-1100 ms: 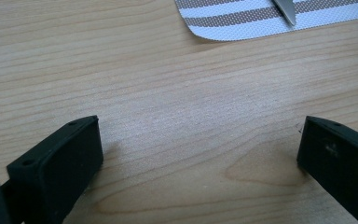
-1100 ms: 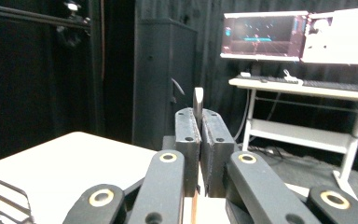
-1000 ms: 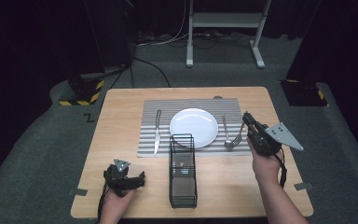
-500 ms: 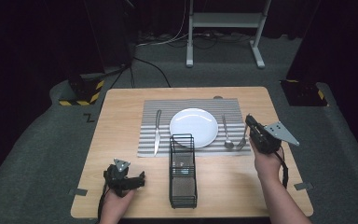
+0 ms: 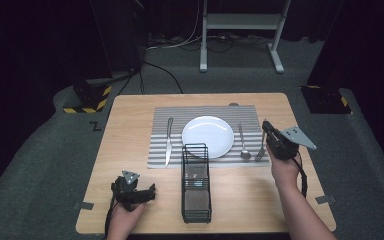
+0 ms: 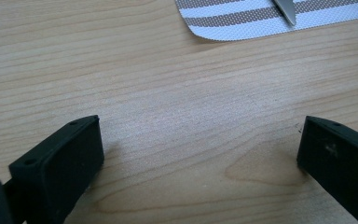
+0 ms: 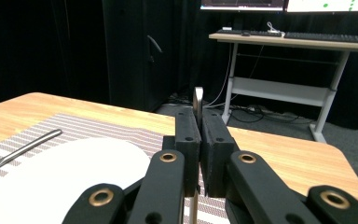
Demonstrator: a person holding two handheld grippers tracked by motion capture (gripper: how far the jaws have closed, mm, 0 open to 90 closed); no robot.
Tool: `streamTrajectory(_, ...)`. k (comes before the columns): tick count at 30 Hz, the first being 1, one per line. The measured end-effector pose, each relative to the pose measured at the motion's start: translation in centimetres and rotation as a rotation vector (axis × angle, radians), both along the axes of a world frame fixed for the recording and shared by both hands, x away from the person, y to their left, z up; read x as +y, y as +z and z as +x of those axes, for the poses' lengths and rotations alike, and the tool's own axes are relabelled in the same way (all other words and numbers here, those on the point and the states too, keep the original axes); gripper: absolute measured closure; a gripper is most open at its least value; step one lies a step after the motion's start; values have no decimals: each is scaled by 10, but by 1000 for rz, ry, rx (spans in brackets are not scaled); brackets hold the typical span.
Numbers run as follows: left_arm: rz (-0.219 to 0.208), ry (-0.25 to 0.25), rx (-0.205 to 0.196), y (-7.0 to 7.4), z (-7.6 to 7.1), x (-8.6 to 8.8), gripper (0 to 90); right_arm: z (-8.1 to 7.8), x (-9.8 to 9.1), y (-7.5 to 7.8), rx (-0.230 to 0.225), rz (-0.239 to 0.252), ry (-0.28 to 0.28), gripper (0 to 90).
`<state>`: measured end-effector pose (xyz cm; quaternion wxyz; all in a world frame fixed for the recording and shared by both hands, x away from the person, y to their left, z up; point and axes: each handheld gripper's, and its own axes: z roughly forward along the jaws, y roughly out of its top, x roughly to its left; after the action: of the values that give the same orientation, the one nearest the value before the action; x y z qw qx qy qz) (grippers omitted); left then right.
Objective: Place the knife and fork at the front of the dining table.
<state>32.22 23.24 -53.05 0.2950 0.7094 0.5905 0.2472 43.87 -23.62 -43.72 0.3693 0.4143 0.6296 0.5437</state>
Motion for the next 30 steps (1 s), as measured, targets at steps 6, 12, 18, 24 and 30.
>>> streamTrajectory(6,0,-3,0,0,0,0,7,15,2,-2,19,19,-10,868)
streamTrajectory(12,0,-4,1,0,0,0,7,30,6,-5,42,22,-13,868)
streamTrajectory(18,-5,-6,1,0,-1,0,7,46,8,-8,77,28,-13,868)
streamTrajectory(24,-5,-6,1,0,-1,0,7,61,12,-12,105,27,-13,867)
streamTrajectory(30,-3,-8,0,0,-2,0,9,72,13,-18,122,27,-19,863)
